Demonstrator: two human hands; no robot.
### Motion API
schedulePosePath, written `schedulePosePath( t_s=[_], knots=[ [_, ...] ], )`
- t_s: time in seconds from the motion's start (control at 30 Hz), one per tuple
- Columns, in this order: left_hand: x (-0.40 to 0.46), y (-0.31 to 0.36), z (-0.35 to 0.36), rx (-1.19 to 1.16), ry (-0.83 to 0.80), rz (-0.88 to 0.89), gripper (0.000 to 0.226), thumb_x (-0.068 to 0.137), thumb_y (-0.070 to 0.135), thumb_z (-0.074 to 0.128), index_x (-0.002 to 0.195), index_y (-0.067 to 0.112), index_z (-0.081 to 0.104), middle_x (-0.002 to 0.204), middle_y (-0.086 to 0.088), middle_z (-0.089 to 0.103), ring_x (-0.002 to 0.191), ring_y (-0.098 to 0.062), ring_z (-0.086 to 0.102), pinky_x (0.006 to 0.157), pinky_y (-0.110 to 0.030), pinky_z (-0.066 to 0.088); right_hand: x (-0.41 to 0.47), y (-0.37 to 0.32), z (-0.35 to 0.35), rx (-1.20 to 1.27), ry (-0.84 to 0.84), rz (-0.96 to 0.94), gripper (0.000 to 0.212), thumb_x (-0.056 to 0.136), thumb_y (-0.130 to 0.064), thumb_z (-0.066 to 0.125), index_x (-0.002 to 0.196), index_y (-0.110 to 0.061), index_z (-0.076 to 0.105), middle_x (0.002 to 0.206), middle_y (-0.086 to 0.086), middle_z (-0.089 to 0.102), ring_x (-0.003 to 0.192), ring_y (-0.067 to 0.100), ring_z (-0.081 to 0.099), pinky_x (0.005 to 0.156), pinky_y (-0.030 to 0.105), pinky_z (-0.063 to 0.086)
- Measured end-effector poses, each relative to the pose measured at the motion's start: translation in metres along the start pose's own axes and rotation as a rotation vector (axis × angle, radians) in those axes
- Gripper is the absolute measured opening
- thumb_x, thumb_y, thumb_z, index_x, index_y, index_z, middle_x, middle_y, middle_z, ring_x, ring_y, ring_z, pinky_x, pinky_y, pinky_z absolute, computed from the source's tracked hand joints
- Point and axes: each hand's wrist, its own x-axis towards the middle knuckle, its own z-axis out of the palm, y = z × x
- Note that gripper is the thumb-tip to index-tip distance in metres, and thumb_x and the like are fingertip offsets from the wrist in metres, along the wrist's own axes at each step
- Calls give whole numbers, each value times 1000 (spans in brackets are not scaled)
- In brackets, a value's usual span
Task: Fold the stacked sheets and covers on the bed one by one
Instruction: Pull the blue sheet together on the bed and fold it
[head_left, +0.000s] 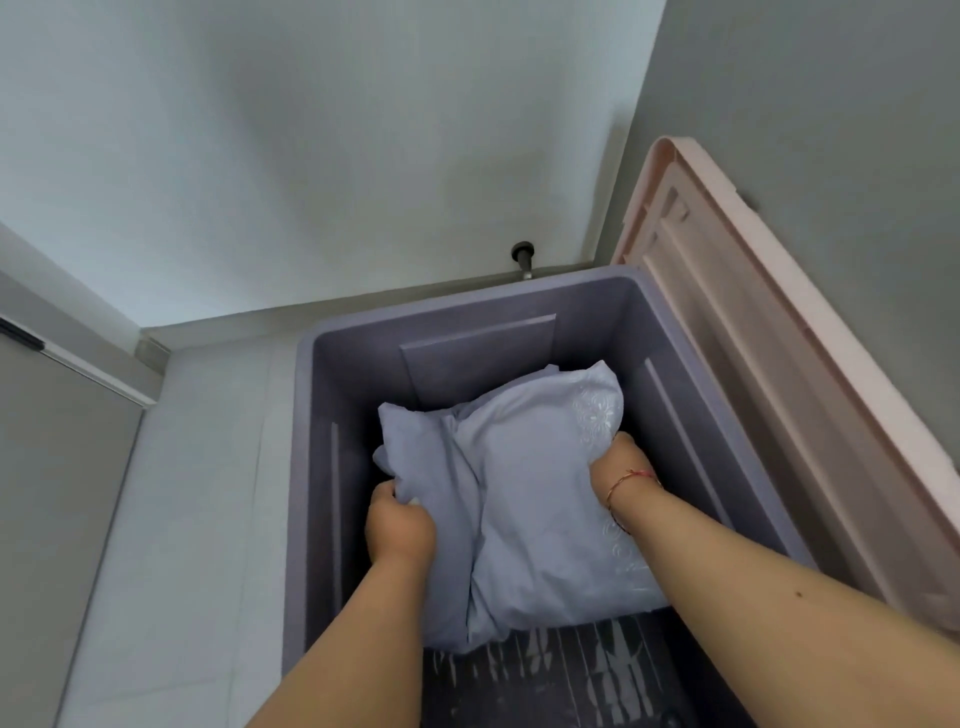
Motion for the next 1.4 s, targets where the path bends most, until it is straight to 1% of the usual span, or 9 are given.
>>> schedulePosePath(
  t_s=[0.13, 0.27, 0.43, 0.53, 0.77, 1.17, 1.23, 1.3, 1.4],
  knots=[
    [10, -16, 10, 299, 27, 195, 56, 92, -4, 39, 146, 11, 32, 136, -13, 46, 113, -30, 51, 94, -40, 44, 10, 12, 15, -68, 128, -54, 41, 91, 1, 42, 131, -1, 40, 131, 17, 48, 115, 33, 50, 94, 36, 41],
    [12, -32, 19, 751, -13, 433, 63, 93, 1, 36, 152, 12, 17, 159, -10, 14, 144, -27, 19, 116, -36, 22, 9, 27, 36, -240, 129, -208, 60, 91, -4, 43, 147, -8, 22, 148, 13, 31, 134, 29, 33, 109, 34, 30],
    [30, -45, 29, 849, -168, 273, 67, 102, 37, 34, 155, 23, -4, 161, -5, -17, 149, -23, -11, 121, -40, 6, 26, 40, 47, -424, -29, -312, 66, 97, -46, 37, 152, -23, 8, 160, 1, 2, 147, 21, 6, 118, 39, 16],
    [49, -52, 36, 863, -193, 207, 73, 100, 52, 27, 153, 21, -13, 159, -6, -25, 148, -23, -19, 120, -40, 2, 45, 44, 49, -441, -99, -283, 69, 96, -58, 28, 152, -30, 2, 160, 0, -9, 147, 21, -1, 119, 42, 13],
    [82, -78, 53, 770, -219, 198, 80, 99, 57, 26, 153, 14, -15, 160, -6, -23, 147, -19, -21, 118, -35, -10, 81, 59, 64, -263, -233, -185, 74, 96, -59, 27, 152, -23, -5, 160, -3, -8, 148, 20, -1, 120, 38, 6],
    [95, -69, 62, 861, -297, 108, 82, 100, 54, 28, 152, 8, -16, 160, -11, -19, 148, -24, -16, 120, -39, -3, 98, 58, 73, -244, -229, -126, 73, 97, -56, 27, 153, -17, 1, 160, 4, 4, 147, 26, 9, 119, 35, 11],
    [90, -69, 60, 981, -240, 201, 78, 100, 51, 30, 153, 12, -12, 161, -11, -16, 149, -28, -13, 120, -41, 3, 97, 55, 70, -245, -193, -144, 72, 96, -56, 29, 153, -21, 4, 160, 4, 9, 145, 27, 16, 118, 36, 16],
    [81, -65, 57, 1202, -172, 404, 72, 100, 46, 32, 155, 20, -7, 161, -10, -17, 148, -29, -14, 120, -43, 1, 91, 50, 67, -295, -172, -206, 70, 96, -57, 28, 153, -26, 4, 160, 3, 11, 145, 27, 19, 118, 37, 19],
    [74, -58, 59, 1477, -254, 619, 65, 101, 44, 28, 156, 25, -1, 162, -4, -17, 148, -26, -18, 118, -46, -8, 84, 45, 63, -416, -142, -334, 68, 95, -58, 27, 152, -31, 3, 159, 1, 12, 144, 26, 19, 117, 39, 21]
  ],
)
